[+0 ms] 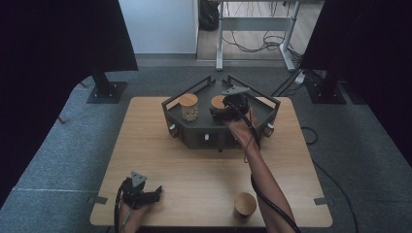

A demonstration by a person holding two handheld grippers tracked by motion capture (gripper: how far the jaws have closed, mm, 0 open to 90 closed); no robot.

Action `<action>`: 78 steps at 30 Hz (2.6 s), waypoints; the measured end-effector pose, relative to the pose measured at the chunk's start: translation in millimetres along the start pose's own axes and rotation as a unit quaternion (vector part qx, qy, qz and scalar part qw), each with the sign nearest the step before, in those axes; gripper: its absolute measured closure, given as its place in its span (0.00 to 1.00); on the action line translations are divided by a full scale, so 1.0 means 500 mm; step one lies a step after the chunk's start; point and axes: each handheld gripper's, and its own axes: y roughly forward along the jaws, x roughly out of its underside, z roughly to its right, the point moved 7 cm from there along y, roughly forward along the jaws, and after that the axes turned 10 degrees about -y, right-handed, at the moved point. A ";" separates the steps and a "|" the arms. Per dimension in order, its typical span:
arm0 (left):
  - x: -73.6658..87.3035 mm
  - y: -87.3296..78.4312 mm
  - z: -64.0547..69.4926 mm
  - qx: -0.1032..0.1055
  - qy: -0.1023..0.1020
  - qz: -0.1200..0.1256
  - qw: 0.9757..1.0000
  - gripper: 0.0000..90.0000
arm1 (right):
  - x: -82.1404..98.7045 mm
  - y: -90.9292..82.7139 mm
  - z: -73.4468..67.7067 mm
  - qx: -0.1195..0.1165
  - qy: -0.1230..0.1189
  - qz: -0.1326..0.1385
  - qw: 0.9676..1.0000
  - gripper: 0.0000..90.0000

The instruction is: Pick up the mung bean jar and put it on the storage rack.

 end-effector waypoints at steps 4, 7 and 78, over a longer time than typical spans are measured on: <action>0.000 0.000 0.000 0.000 0.001 0.000 1.000 0.08 | -0.007 -0.027 -0.009 0.010 -0.006 0.004 1.000 0.11; 0.000 0.000 0.000 0.000 0.001 0.000 1.000 0.08 | -0.008 -0.046 -0.019 0.010 -0.008 0.010 1.000 0.11; 0.002 0.000 0.005 0.004 0.005 -0.001 1.000 0.08 | 0.357 -0.318 -0.100 -0.001 0.020 0.028 0.999 0.14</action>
